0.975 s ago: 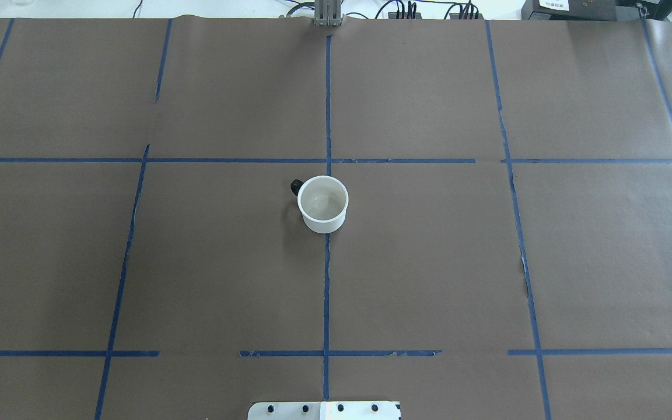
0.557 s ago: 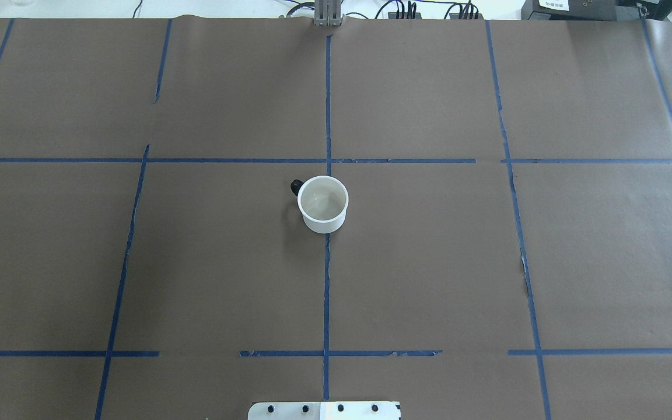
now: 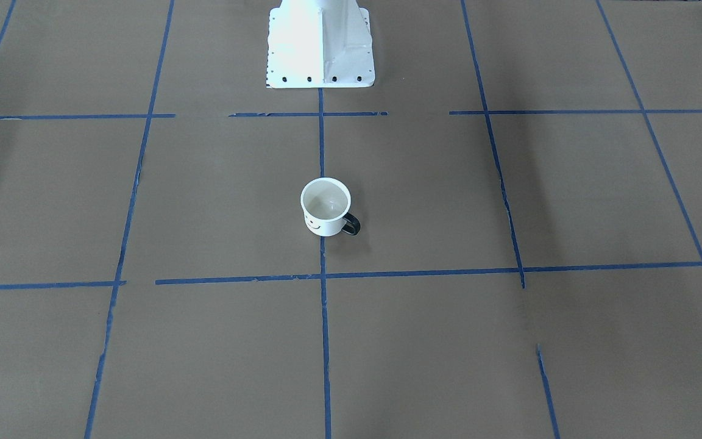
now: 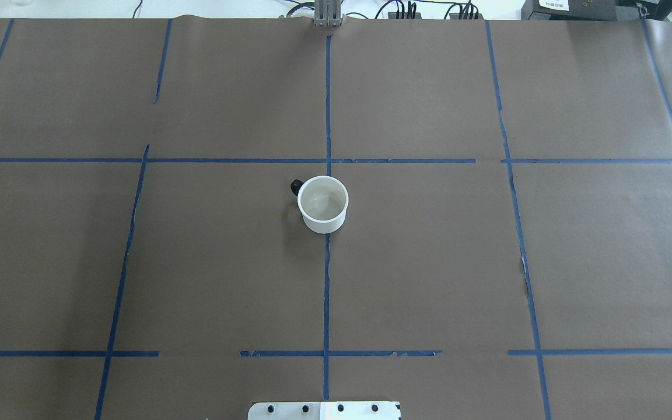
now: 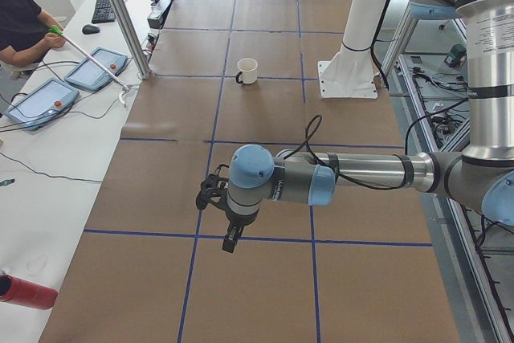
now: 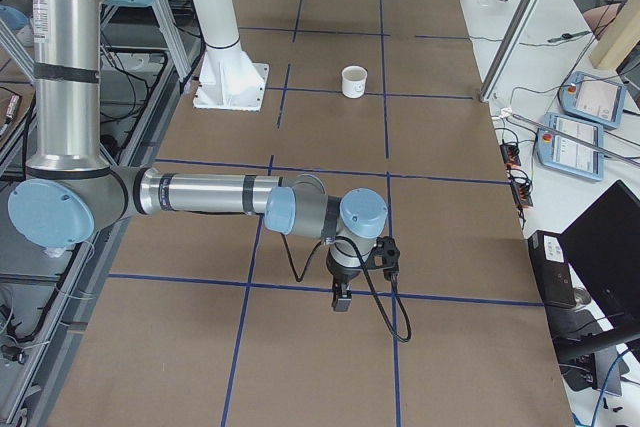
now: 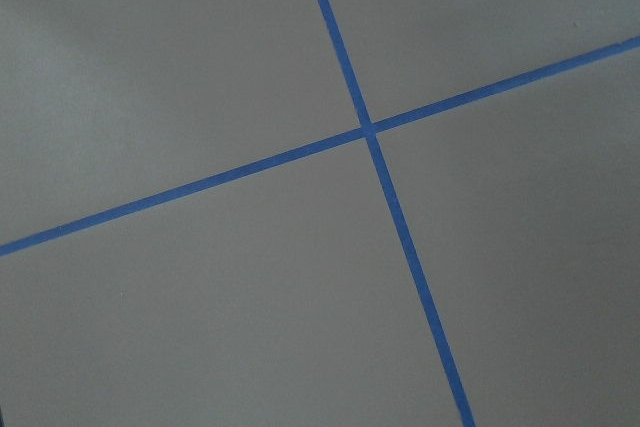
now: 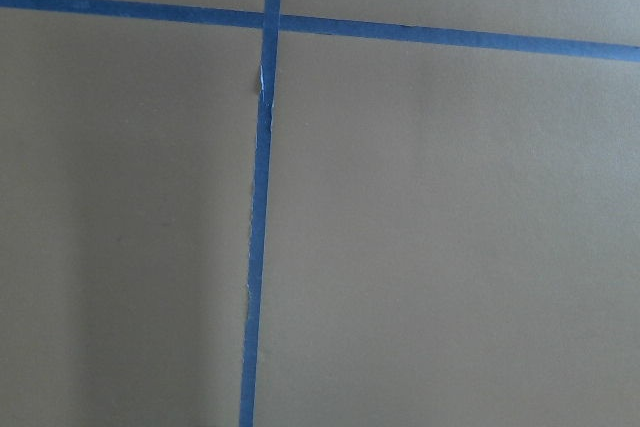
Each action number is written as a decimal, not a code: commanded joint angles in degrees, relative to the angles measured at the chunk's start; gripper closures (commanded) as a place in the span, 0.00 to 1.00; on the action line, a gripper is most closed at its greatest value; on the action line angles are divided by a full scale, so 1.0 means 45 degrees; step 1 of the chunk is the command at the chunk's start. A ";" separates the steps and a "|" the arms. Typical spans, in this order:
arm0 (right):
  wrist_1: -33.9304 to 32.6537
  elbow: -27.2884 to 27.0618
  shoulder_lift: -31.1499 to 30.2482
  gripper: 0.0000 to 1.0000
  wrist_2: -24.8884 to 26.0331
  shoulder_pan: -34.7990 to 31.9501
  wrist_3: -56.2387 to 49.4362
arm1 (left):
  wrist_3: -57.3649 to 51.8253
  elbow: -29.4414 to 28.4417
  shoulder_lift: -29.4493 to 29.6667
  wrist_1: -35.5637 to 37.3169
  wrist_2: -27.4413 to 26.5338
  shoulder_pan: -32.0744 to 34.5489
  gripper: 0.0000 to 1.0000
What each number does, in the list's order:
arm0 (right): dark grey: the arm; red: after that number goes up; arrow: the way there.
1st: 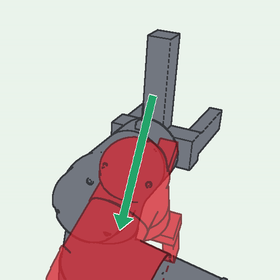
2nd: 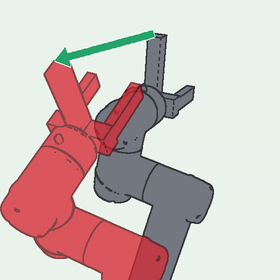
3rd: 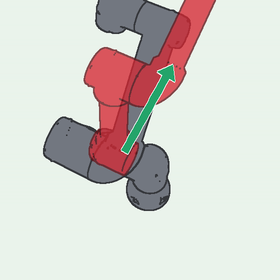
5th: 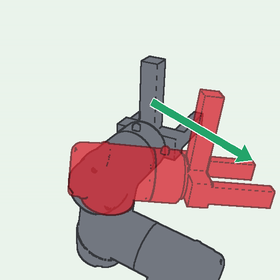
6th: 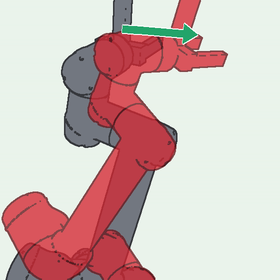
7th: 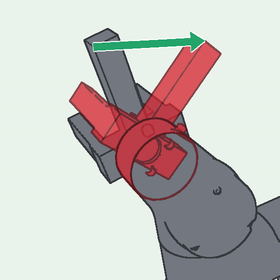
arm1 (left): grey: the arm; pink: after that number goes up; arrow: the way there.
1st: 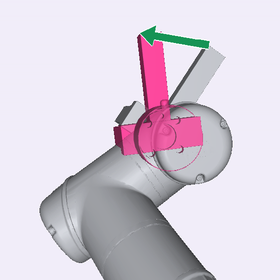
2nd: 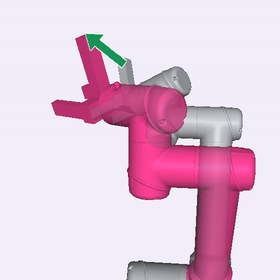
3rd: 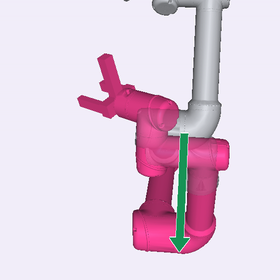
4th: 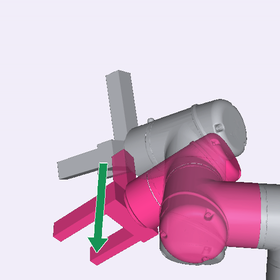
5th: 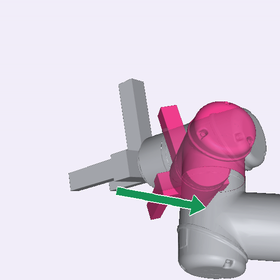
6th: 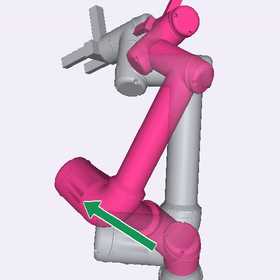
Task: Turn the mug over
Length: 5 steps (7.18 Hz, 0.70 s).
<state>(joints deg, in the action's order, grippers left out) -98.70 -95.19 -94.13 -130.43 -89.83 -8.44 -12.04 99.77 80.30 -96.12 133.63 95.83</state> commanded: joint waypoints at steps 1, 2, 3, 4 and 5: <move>0.0000 0.0000 0.0000 0.00 0.0000 0.0000 0.0000 | 0.0898 -0.0139 -0.0069 -0.0104 0.0011 -0.0027 0.00; 0.0000 0.0000 0.0000 0.00 0.0000 0.0000 0.0000 | 0.0878 -0.0120 -0.0109 -0.0104 0.0011 -0.0066 0.00; 0.0000 0.0000 0.0000 0.00 0.0000 0.0000 0.0000 | 0.0878 0.0035 -0.0128 -0.0123 0.0011 -0.0085 0.00; 0.0000 0.0000 0.0000 0.00 0.0000 0.0000 0.0000 | 0.0878 -0.0080 0.0026 -0.0568 -0.0028 -0.0163 0.00; 0.0000 0.0000 0.0000 0.00 0.0000 0.0000 0.0000 | 0.1033 0.0093 0.0144 -0.0843 0.0010 -0.0183 0.00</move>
<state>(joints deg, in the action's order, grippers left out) -98.70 -95.19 -94.13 -130.43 -89.82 -8.44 -7.92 99.70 80.33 -98.31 133.61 95.22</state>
